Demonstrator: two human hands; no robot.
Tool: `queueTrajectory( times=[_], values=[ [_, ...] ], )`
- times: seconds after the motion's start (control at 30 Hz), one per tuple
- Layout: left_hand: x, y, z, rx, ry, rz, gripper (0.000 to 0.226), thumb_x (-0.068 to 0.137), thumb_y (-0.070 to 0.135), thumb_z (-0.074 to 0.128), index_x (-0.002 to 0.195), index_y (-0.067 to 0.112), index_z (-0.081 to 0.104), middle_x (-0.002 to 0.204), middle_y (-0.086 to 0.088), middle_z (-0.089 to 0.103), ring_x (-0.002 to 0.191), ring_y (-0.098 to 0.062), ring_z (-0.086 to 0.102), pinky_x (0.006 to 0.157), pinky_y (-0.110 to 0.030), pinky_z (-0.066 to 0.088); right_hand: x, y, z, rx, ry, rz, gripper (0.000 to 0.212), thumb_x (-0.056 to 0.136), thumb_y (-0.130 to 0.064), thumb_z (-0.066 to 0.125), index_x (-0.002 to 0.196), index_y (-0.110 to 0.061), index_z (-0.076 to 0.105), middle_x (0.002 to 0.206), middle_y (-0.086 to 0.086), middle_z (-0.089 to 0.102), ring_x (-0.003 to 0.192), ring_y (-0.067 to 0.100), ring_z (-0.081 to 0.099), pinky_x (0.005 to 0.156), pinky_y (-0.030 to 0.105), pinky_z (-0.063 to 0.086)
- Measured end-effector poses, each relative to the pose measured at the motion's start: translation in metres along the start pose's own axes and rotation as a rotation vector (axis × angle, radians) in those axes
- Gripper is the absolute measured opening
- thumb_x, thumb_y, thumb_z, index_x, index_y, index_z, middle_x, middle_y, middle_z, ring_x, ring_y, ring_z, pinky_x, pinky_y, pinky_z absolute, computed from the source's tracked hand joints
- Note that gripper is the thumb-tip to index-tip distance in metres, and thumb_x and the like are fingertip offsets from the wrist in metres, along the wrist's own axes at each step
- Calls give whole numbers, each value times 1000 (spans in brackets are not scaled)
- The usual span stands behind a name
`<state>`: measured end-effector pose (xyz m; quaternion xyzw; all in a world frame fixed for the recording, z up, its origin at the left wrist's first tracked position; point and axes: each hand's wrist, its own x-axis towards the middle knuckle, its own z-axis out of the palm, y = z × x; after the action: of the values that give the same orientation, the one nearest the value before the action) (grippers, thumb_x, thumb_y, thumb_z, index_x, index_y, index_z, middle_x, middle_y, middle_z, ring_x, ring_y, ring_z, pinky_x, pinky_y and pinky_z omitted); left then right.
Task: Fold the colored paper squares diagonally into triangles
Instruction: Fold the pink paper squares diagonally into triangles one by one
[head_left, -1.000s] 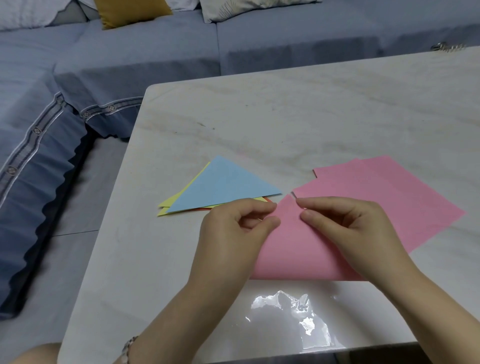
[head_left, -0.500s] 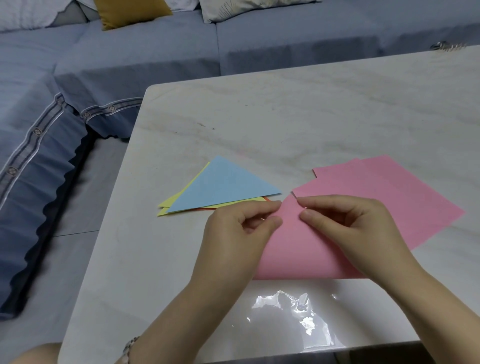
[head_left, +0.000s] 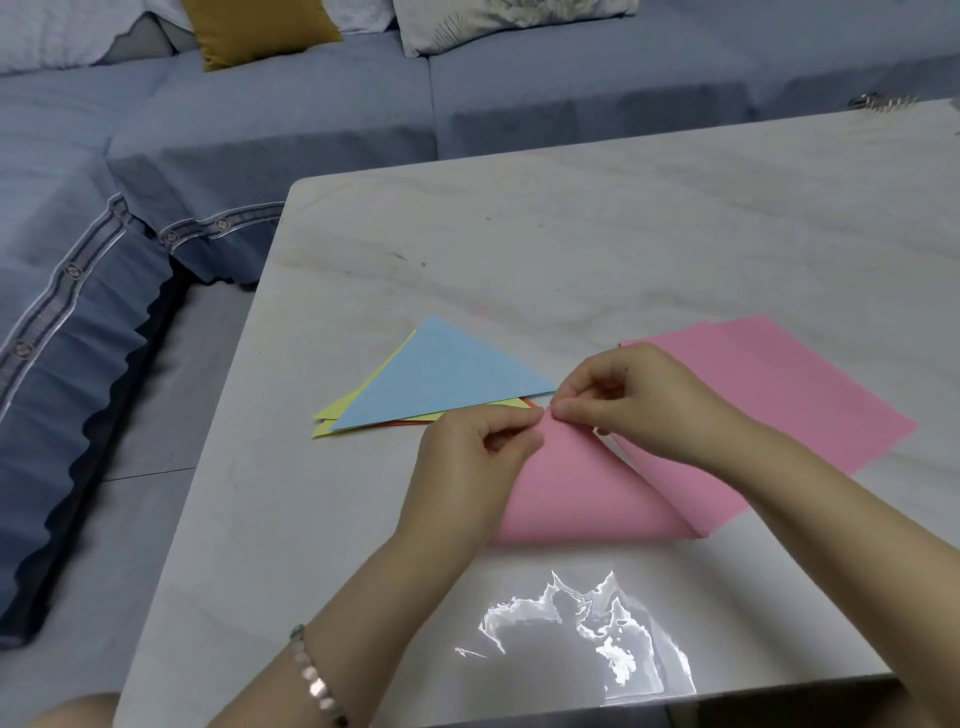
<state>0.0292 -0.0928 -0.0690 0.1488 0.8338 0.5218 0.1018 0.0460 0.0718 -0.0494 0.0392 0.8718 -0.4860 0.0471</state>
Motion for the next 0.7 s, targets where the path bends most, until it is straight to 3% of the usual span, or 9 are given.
queueTrajectory(
  times=[0.1,0.23,0.3,0.37,0.43,0.53,0.63,0.7],
  values=[
    [17,-12,5,134,-20,32,25,83,10,65,107,14,70,101,4,69,78,9,57,73,2,37,20,13,7,-47,-6,15,19,80,-12,66,65,-24,67,46,-22,58,47,-8,50,55,9,41],
    [23,-29,19,457,-36,163,38,90,15,54,128,12,54,127,-5,56,118,-20,50,95,-16,31,40,38,24,-41,44,54,20,81,-7,63,66,-21,68,45,-28,56,47,-10,50,57,12,40],
    [15,-39,27,559,-24,283,39,89,18,47,125,5,55,130,-11,55,120,-25,52,100,-25,36,45,47,29,-35,71,65,23,82,-8,61,64,-22,66,46,-27,57,48,-10,50,54,7,37],
    [3,-54,34,651,-13,383,40,87,21,40,117,4,58,123,-14,61,112,-26,60,95,-34,44,47,53,32,-28,106,70,23,83,-7,60,64,-19,66,50,-20,58,50,-8,50,52,5,35],
    [-10,-69,40,747,-37,456,38,94,26,30,120,7,50,124,-12,61,114,-23,59,101,-37,35,49,56,33,-36,131,82,18,83,-8,60,69,-15,69,65,-12,64,58,-3,53,56,6,37],
    [-25,-86,40,850,-121,440,45,96,35,24,129,10,40,134,-7,54,123,-22,51,102,-38,27,50,63,36,-57,131,100,15,83,-9,60,73,-11,70,79,0,68,71,8,55,66,15,41],
    [-31,-94,38,925,-214,382,56,97,46,17,136,11,37,142,-5,45,130,-22,43,103,-40,23,50,68,39,-75,139,111,14,83,-9,60,75,-8,71,84,2,70,75,11,56,67,13,40],
    [-32,-96,37,952,-269,346,64,96,52,8,137,12,37,143,-5,43,132,-23,41,104,-41,21,51,69,40,-75,151,116,14,83,-9,60,76,-7,72,83,1,69,77,12,56,69,19,41]
  ],
)
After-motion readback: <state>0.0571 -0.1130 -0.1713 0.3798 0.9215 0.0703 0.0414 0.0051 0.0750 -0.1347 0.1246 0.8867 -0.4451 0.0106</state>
